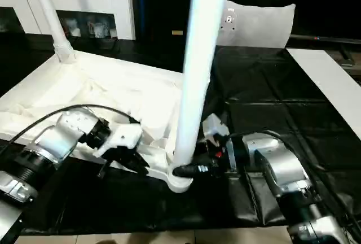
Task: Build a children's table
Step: Rotate leg to tighten
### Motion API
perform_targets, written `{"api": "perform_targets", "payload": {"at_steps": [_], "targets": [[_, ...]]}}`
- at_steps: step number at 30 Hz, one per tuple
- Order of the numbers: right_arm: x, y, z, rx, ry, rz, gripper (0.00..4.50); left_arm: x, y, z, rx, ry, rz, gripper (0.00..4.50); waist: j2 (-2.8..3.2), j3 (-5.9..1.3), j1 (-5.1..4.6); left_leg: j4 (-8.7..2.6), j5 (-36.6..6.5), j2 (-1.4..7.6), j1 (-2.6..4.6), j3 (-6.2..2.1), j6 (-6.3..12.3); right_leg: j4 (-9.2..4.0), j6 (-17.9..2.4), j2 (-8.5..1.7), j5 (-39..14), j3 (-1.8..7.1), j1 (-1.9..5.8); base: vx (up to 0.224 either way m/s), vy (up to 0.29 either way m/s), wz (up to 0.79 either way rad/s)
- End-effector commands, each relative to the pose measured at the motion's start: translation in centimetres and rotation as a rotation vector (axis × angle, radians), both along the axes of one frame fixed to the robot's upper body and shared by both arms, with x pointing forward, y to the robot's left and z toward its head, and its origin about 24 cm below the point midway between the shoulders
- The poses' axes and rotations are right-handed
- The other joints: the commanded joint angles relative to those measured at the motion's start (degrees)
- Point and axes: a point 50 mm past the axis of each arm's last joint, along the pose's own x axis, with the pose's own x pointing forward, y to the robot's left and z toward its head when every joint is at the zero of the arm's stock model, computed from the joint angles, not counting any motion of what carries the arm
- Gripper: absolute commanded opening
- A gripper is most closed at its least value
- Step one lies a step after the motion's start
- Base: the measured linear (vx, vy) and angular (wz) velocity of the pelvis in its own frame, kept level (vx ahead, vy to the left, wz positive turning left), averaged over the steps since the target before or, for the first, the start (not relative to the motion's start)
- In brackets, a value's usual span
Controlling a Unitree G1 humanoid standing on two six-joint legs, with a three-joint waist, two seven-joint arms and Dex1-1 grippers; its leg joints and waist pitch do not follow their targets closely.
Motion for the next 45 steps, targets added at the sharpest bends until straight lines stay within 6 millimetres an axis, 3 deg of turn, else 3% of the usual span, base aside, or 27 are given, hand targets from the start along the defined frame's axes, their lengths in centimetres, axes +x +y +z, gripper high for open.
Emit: {"api": "perform_targets", "payload": {"at_steps": [1,3,5,6,11,12,14,16,20,22,27,31,32,34,35,36,41,45], "targets": [[0.2,1.9,-0.1,0.034,0.007,-0.064,2.14,0.2,-2.4,0.2,-0.072,-0.019,0.049,0.0,0.21,-3.4,-0.4,-3.95,-10.4,1.45,0.2,-0.15,1.74,-5.41,-5.6,-4.24,-26.3,3.37,3.04,0.0,0.0,0.0],[1.2,3.3,-0.6,0.023,0.009,-0.255,2.14,0.9,-3.4,0.1,-0.086,-0.041,0.172,0.0,0.17,-3.15,-1.34,-3.99,-12.4,1.02,0.1,-0.51,0.11,-6.16,-3.0,-4.15,-31.9,2.67,2.87,0.0,0.0,0.0],[1.6,3.9,-0.6,0.035,0.022,-0.329,2.12,1.2,-3.9,0.1,-0.093,-0.051,0.227,0.0,0.3,-3.17,-2.07,-3.87,-13.3,0.84,0.16,-0.64,-0.25,-6.49,-2.3,-4.15,-33.4,2.41,2.78,0.0,0.0,0.0],[2.0,4.5,-0.6,0.034,0.039,-0.395,2.12,1.6,-4.5,0.2,-0.11,-0.053,0.292,0.0,0.34,-3.18,-2.98,-3.85,-14.1,0.74,-0.1,-0.84,0.06,-6.9,-1.5,-4.11,-34.1,2.11,3.06,0.0,0.0,0.0],[3.3,6.0,-1.3,-0.016,0.071,-0.673,2.1,2.8,-6.3,0.5,-0.152,-0.084,0.483,0.0,0.65,-3.33,-4.54,-4.0,-14.0,0.81,-0.24,-0.98,0.87,-6.89,-2.9,-4.05,-30.4,2.06,3.02,0.0,0.0,0.0],[3.4,6.2,-1.4,-0.023,0.075,-0.709,2.1,2.9,-6.5,0.6,-0.156,-0.088,0.504,0.0,0.48,-3.37,-4.88,-3.95,-14.3,0.73,-0.11,-0.9,1.17,-6.95,-3.4,-4.01,-29.9,2.08,2.88,0.0,0.0,0.0],[3.7,6.6,-1.4,-0.013,0.053,-0.749,2.1,3.0,-7.0,0.9,-0.172,-0.095,0.524,0.0,0.61,-3.29,-4.93,-3.97,-13.9,0.76,-0.05,-0.8,1.81,-6.85,-4.2,-4.06,-28.6,2.31,2.79,0.0,0.0,0.0],[3.8,6.9,-1.2,0.01,0.021,-0.765,2.77,2.9,-7.3,1.1,-0.179,-0.101,0.523,0.0,0.72,-3.42,-4.85,-3.95,-13.1,0.82,-0.04,-0.68,2.32,-6.64,-4.8,-4.09,-26.6,2.57,2.84,0.0,0.0,0.0],[3.7,6.9,-1.1,0.029,0.011,-0.783,2.97,2.8,-7.2,1.0,-0.165,-0.11,0.514,0.0,0.8,-3.55,-4.77,-4.19,-10.7,1.2,-0.18,-0.6,3.18,-5.71,-7.2,-3.99,-20.1,3.04,3.13,0.0,0.0,0.0],[3.6,6.7,-0.9,0.035,-0.004,-0.792,3.23,2.7,-6.8,0.8,-0.151,-0.115,0.503,0.0,0.77,-3.63,-4.74,-4.14,-9.9,1.19,-0.23,-0.46,3.42,-5.42,-8.2,-3.93,-18.1,3.17,3.26,0.0,0.0,0.0],[3.5,5.9,-0.7,0.053,-0.021,-0.793,3.32,2.5,-6.1,0.6,-0.139,-0.117,0.476,0.0,0.93,-3.73,-4.55,-4.24,-7.9,1.33,-0.37,-0.42,3.75,-4.91,-9.6,-3.98,-14.3,3.37,3.56,0.0,0.0,0.0],[3.5,5.9,-0.7,0.053,-0.021,-0.793,3.32,2.5,-6.1,0.6,-0.139,-0.117,0.476,0.0,0.99,-3.49,-4.62,-4.33,-9.8,1.33,-0.18,-0.39,3.12,-5.24,-9.6,-4.03,-16.9,3.37,3.48,0.0,0.0,0.0],[3.5,5.7,-0.7,0.059,-0.027,-0.793,3.52,2.5,-5.9,0.6,-0.137,-0.117,0.469,0.0,1.0,-3.46,-4.63,-4.36,-10.0,1.33,-0.18,-0.4,3.03,-5.3,-9.4,-4.02,-17.3,3.38,3.46,0.0,0.0,0.0],[2.8,3.1,-0.5,0.013,-0.103,-0.61,3.64,2.0,-4.2,0.4,-0.117,-0.11,0.356,0.0,0.87,-3.54,-4.44,-4.29,-10.5,1.17,-0.28,-0.45,3.45,-5.53,-8.6,-4.0,-18.5,3.26,3.79,0.0,0.0,0.0],[2.8,3.1,-0.5,0.013,-0.103,-0.61,3.64,2.0,-4.2,0.4,-0.117,-0.11,0.356,0.0,0.81,-3.6,-4.32,-4.21,-10.1,1.37,-0.4,-0.39,4.32,-5.26,-8.5,-4.0,-16.7,3.5,3.99,0.0,0.0,0.0],[2.4,1.3,-0.3,-0.03,-0.146,-0.473,3.8,1.5,-3.0,0.2,-0.091,-0.103,0.268,0.0,0.69,-3.58,-4.24,-4.18,-9.6,1.43,-0.66,-0.43,5.16,-5.07,-8.6,-3.97,-15.5,3.51,4.1,0.0,0.0,0.0],[2.2,-0.2,0.2,-0.053,-0.159,-0.335,4.25,0.7,-1.9,0.3,-0.068,-0.079,0.134,0.0,0.79,-3.51,-3.41,-4.12,-9.4,1.67,0.04,-0.25,5.0,-5.12,-9.8,-4.19,-17.6,3.47,3.36,0.0,0.0,0.0],[1.8,-1.2,0.3,-0.125,-0.156,-0.18,4.48,0.4,-0.7,0.2,0.0,-0.076,0.036,0.0,0.89,-3.49,-2.25,-4.25,-9.9,2.01,0.62,-0.04,4.08,-4.59,-11.4,-4.06,-14.6,3.81,3.03,0.0,0.0,0.0]]}}
